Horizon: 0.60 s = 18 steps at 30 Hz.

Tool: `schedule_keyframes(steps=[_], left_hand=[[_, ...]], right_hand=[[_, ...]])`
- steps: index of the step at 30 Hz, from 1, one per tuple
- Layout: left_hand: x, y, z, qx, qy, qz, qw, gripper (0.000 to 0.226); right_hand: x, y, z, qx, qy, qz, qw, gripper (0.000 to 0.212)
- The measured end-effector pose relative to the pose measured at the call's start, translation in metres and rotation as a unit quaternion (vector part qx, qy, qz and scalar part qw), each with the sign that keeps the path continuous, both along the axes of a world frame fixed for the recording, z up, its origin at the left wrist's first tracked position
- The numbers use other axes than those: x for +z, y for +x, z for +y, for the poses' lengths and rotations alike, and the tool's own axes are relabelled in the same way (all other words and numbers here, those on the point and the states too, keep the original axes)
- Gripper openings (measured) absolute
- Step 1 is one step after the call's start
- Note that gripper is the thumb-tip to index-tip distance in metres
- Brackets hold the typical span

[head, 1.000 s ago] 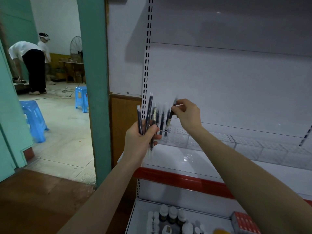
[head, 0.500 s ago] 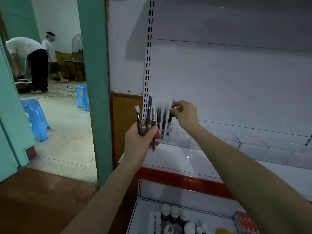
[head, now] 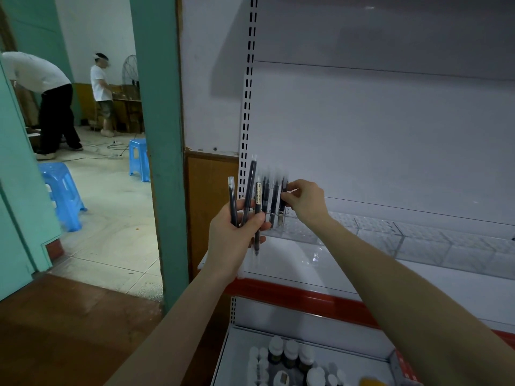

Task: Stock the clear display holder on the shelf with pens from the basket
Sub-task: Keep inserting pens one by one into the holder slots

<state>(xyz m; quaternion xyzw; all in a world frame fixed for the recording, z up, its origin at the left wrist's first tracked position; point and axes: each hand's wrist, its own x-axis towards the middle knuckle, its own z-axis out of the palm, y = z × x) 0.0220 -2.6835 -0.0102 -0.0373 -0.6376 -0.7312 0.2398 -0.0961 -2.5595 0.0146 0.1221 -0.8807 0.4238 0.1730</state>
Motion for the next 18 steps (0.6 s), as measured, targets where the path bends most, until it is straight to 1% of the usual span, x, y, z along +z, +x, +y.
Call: schedule_keyframes(steps=[2,4,6,7,9,11,13,15,18], left_hand=[[0.000,0.000,0.000,-0.002,-0.001,0.000,1.000,0.020],[0.000,0.001,0.000,-0.005,-0.002,0.001,1.000,0.020],[0.000,0.002,0.001,-0.009,-0.003,0.003,1.000,0.020],[0.000,0.003,0.003,-0.013,-0.003,0.004,1.000,0.020],[0.001,0.005,0.007,-0.025,-0.002,0.007,1.000,0.021],[0.003,0.008,0.012,-0.039,-0.009,0.012,0.999,0.021],[0.005,0.010,0.018,-0.048,-0.014,0.018,0.999,0.020],[0.006,0.012,0.022,-0.052,-0.014,0.019,0.998,0.020],[0.006,0.015,0.024,-0.052,-0.015,0.013,0.998,0.021]], right_hand=[[0.001,0.002,0.001,0.000,0.001,-0.008,1.000,0.031],[0.005,0.009,0.004,-0.010,-0.029,0.009,1.000,0.033],[0.010,0.024,0.007,0.003,-0.110,0.037,0.993,0.021],[0.013,0.034,0.008,0.027,-0.152,0.039,0.987,0.014],[0.020,0.056,0.010,0.089,-0.197,0.016,0.976,0.008],[0.025,0.072,0.011,0.141,-0.208,-0.027,0.968,0.009],[0.028,0.080,0.013,0.165,-0.215,-0.060,0.961,0.015],[0.028,0.083,0.015,0.166,-0.221,-0.073,0.958,0.008],[0.032,0.081,0.018,0.155,-0.248,-0.070,0.954,0.009]])
